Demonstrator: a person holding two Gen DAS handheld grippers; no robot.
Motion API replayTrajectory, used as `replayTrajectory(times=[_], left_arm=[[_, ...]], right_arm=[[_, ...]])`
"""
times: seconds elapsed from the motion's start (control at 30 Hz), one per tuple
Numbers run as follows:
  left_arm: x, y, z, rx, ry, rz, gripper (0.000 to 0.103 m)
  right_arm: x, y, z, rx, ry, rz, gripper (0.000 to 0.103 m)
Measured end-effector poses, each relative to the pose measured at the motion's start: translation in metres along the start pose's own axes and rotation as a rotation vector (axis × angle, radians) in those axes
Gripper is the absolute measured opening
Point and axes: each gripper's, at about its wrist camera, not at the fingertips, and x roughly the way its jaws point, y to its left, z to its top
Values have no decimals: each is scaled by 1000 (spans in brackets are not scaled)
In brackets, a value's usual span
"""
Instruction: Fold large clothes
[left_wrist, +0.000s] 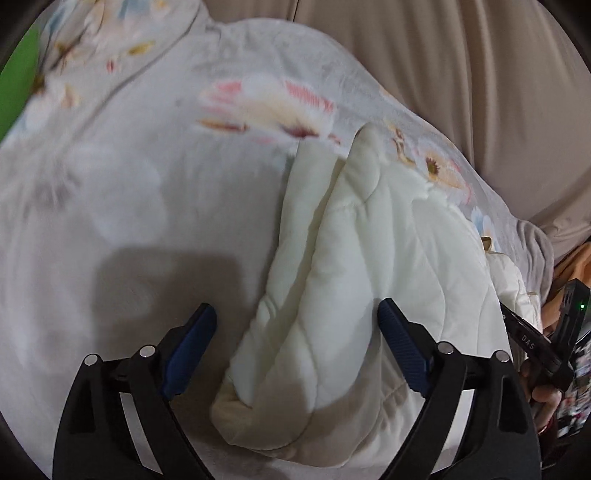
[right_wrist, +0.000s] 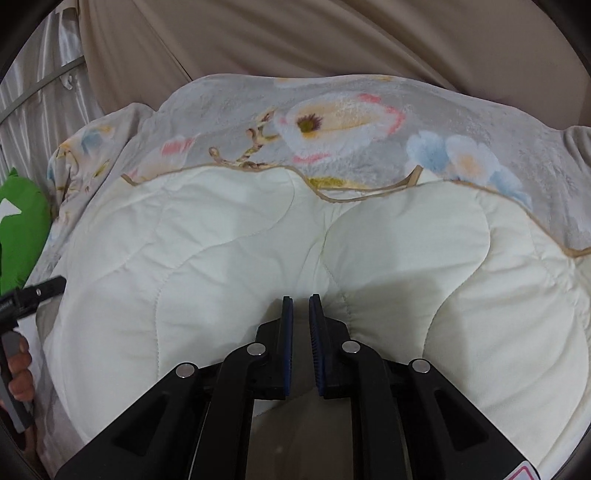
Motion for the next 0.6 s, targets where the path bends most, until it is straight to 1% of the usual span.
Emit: replayTrajectory(times=[0.07, 0.13, 0.17, 0.2, 0.23, 0.27, 0.33, 0.37, 0.43, 0.53, 0.57, 0.6], left_arm=[[1, -5, -3, 11, -13, -3, 92], [6, -10, -2, 4, 25, -69, 91], [7, -12, -1, -11, 30, -72, 84], [4, -16, 0, -3, 28, -77, 76], [1, -19, 2, 8, 26, -93, 54], [-5, -23, 5, 14, 17, -106, 36], [-24, -37, 10, 55, -21, -129, 22], [-35, -46, 13, 80, -45, -137, 19], [-63, -72, 18, 153, -108, -180, 17], [-103, -124, 18, 281, -180, -300, 16], [-112, -143, 16, 325, -191, -338, 15], [-120, -170, 10, 388, -195, -387, 15]], right_arm=[[-1, 1, 1, 5, 1, 3, 13], [-6, -1, 2, 30, -8, 39, 13], [-8, -3, 4, 47, -6, 72, 13], [-8, -4, 6, 53, -1, 88, 13], [-4, -3, 5, 48, 2, 82, 13], [-1, -3, 4, 40, 7, 77, 13], [7, -2, 2, 26, 11, 69, 10], [9, -2, 1, 21, 10, 64, 9], [10, -2, 1, 17, 11, 62, 9], [9, -4, 2, 15, 15, 73, 9], [8, -4, 1, 19, 16, 78, 9], [5, -6, 1, 28, 15, 84, 9]])
